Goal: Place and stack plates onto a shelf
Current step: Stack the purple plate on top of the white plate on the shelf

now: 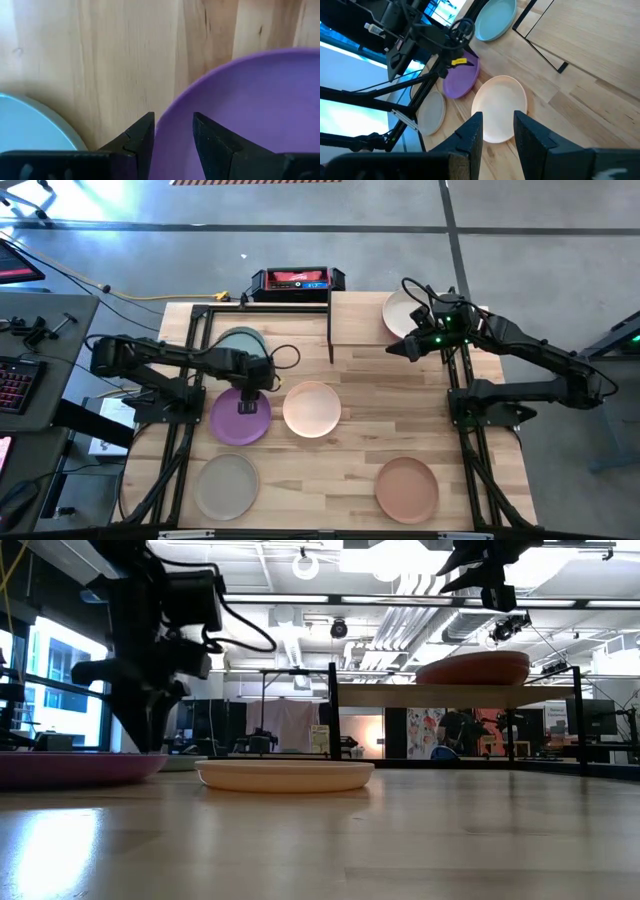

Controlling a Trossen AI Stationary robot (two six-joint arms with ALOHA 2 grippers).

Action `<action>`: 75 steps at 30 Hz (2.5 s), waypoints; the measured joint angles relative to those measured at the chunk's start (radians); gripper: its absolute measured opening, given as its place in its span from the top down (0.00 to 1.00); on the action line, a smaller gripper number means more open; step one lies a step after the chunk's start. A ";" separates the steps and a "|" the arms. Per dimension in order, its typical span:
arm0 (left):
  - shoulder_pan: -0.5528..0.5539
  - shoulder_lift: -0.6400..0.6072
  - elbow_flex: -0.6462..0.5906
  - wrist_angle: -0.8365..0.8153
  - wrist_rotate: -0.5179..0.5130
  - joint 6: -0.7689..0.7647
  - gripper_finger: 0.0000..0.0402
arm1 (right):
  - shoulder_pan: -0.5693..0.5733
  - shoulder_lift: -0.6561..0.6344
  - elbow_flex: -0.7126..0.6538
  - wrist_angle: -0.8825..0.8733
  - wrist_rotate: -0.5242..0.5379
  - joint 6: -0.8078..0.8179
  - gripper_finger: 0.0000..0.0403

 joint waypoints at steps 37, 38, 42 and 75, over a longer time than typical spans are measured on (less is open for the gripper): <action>0.000 0.128 0.008 0.033 -0.032 0.021 0.90 | 0.000 0.000 0.000 0.000 0.000 -0.007 0.78; 0.000 0.128 0.008 0.033 -0.024 0.021 0.92 | 0.000 0.000 0.000 0.000 0.000 -0.007 0.78; 0.000 0.127 0.010 0.031 -0.003 0.020 0.95 | 0.000 0.000 0.000 0.000 0.000 -0.007 0.78; 0.000 -0.066 0.003 -0.103 0.046 -0.065 1.00 | 0.000 0.000 0.000 -0.001 0.000 0.001 0.78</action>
